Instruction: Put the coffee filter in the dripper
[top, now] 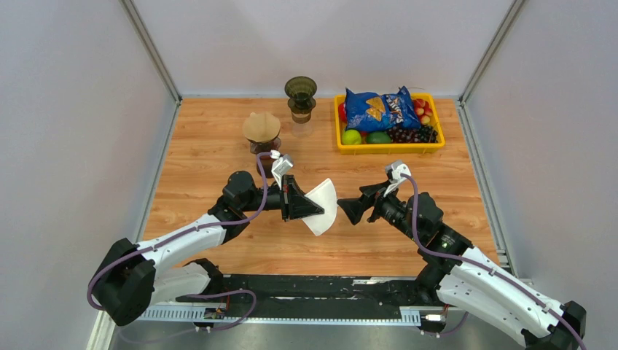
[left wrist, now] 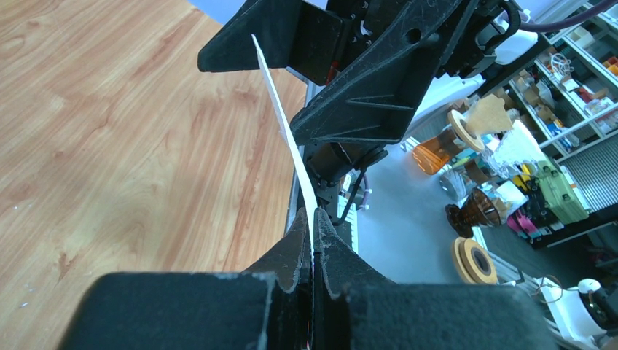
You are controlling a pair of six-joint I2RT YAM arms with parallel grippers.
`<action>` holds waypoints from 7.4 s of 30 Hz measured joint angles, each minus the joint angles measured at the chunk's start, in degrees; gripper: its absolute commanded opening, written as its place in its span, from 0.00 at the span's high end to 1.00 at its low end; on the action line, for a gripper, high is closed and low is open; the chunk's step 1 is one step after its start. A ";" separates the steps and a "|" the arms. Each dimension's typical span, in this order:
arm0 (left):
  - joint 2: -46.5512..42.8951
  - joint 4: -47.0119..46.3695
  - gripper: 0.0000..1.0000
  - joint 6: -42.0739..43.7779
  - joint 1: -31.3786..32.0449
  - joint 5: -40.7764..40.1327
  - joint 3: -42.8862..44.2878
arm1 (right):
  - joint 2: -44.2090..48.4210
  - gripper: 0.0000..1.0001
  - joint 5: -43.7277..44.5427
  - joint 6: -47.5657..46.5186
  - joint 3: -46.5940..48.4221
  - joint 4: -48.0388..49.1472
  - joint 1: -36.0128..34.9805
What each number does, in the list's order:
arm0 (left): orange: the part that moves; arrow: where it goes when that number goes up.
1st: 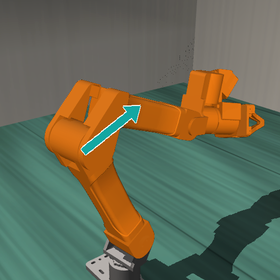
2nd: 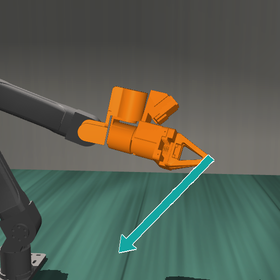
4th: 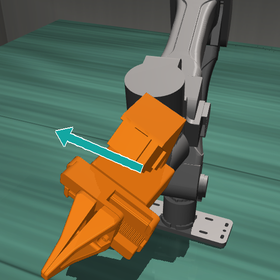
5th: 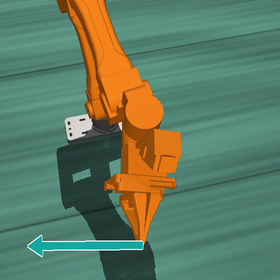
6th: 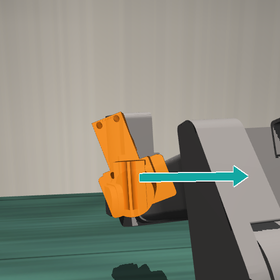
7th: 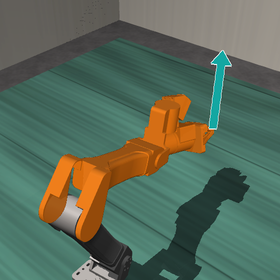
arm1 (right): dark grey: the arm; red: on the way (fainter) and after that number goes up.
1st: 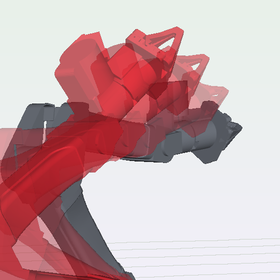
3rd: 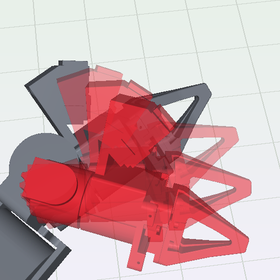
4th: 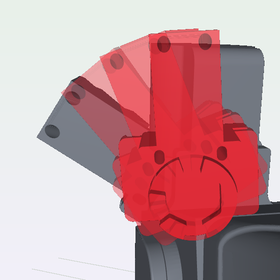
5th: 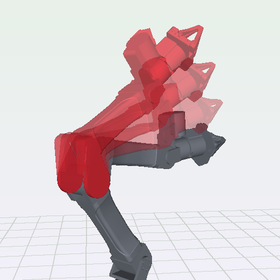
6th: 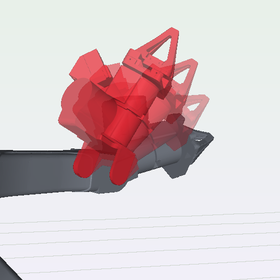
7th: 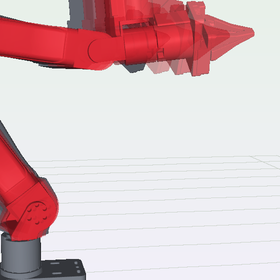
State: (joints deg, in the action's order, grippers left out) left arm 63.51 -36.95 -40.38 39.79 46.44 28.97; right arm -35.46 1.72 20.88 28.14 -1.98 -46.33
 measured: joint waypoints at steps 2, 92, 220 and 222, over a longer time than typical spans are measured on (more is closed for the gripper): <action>0.00 0.04 1.00 0.02 0.00 0.02 0.00 | 0.00 0.04 0.20 -0.07 0.09 -0.13 0.00; 1.99 0.31 1.00 -0.55 0.00 3.82 0.87 | -7.02 0.20 -9.44 -1.90 3.85 -4.00 0.00; -0.79 9.22 1.00 4.90 3.34 0.50 3.48 | -1.64 0.41 -13.18 -4.44 5.99 -7.48 0.00; -0.59 9.07 1.00 4.87 3.34 1.40 3.45 | -2.21 0.41 -13.97 -4.42 5.99 -6.54 0.00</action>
State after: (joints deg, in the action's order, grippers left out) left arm 62.92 -27.88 -35.51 43.13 47.83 32.42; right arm -37.67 -12.25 16.47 34.13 -8.51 -46.33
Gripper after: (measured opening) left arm 0.008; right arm 0.590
